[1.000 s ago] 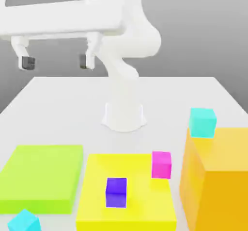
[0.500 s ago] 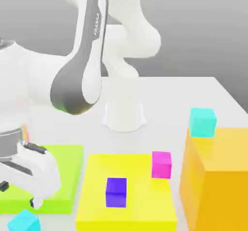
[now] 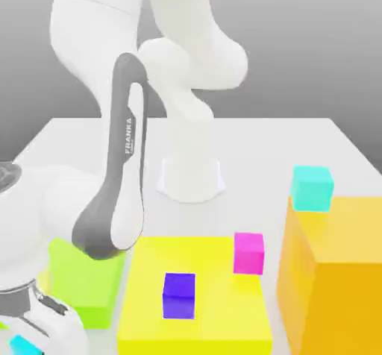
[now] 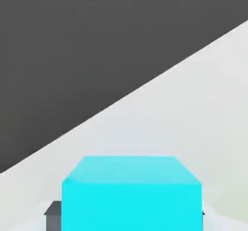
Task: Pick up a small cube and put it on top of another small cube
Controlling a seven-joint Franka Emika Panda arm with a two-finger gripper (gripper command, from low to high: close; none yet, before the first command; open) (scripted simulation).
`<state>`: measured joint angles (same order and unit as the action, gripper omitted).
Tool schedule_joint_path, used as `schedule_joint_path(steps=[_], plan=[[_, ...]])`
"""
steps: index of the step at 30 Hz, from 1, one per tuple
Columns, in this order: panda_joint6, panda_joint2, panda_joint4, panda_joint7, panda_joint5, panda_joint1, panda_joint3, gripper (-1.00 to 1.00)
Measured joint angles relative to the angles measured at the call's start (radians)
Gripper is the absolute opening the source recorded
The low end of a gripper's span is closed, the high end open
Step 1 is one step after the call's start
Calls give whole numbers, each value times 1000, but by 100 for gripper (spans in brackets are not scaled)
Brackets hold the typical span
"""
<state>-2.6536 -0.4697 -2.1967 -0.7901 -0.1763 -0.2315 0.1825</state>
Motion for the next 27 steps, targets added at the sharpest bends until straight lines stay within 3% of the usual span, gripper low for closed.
schedule_joint_path(steps=[4,11,22,27], plan=[[57,113,-40,2,22,-4,31,-100],[127,365,-217,161,100,115,-84,-100],[235,754,-501,493,135,384,-219,-100],[86,657,-559,525,148,420,-251,-100]])
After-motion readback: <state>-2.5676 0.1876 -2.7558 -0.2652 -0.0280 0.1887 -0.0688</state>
